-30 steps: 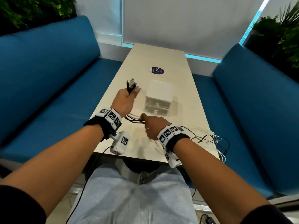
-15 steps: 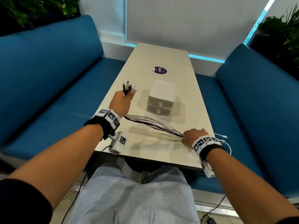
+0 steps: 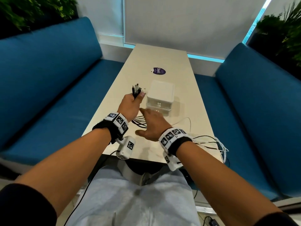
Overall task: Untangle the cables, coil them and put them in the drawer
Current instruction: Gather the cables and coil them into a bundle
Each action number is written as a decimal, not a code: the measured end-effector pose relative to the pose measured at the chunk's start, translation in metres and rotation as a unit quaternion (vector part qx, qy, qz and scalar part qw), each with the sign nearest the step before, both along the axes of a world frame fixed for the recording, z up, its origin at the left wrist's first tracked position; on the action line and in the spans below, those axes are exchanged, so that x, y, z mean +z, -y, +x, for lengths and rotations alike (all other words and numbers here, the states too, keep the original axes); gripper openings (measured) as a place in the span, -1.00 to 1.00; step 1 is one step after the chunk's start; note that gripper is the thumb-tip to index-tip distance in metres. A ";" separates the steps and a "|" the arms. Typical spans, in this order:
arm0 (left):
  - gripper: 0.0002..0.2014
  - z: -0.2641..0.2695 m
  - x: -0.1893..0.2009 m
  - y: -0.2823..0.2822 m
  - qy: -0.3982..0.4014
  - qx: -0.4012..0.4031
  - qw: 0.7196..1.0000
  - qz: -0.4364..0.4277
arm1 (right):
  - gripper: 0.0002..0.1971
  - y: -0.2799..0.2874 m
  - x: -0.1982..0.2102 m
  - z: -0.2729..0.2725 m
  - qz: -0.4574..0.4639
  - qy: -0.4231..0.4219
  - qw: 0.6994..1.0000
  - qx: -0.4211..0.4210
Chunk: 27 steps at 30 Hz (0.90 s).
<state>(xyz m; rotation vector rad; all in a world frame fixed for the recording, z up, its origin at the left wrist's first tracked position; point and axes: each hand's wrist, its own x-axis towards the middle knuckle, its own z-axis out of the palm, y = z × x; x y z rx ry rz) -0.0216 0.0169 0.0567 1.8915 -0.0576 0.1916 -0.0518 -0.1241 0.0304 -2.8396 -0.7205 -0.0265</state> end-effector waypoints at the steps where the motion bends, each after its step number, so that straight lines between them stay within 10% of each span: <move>1: -0.57 -0.003 0.001 0.001 0.001 -0.002 1.000 0.004 | -0.29 -0.008 -0.001 0.001 0.006 -0.014 1.000 0.005; 4: -0.56 -0.004 0.000 -0.005 -0.017 -0.014 1.000 0.001 | -0.71 -0.015 -0.006 0.001 -0.015 -0.048 0.999 -0.012; 10: -0.56 0.002 -0.011 -0.023 -0.069 -0.026 0.997 -0.034 | -0.61 0.039 -0.018 -0.008 -0.050 -0.093 0.993 -0.047; 21: -0.53 -0.014 -0.036 -0.007 -0.080 -0.098 0.945 0.301 | -0.61 0.081 -0.016 -0.013 0.041 -0.191 0.980 -0.041; 27: -0.46 -0.033 -0.051 0.001 -0.105 -0.159 0.925 0.330 | -0.70 0.078 -0.011 -0.007 0.258 -0.327 0.899 -0.133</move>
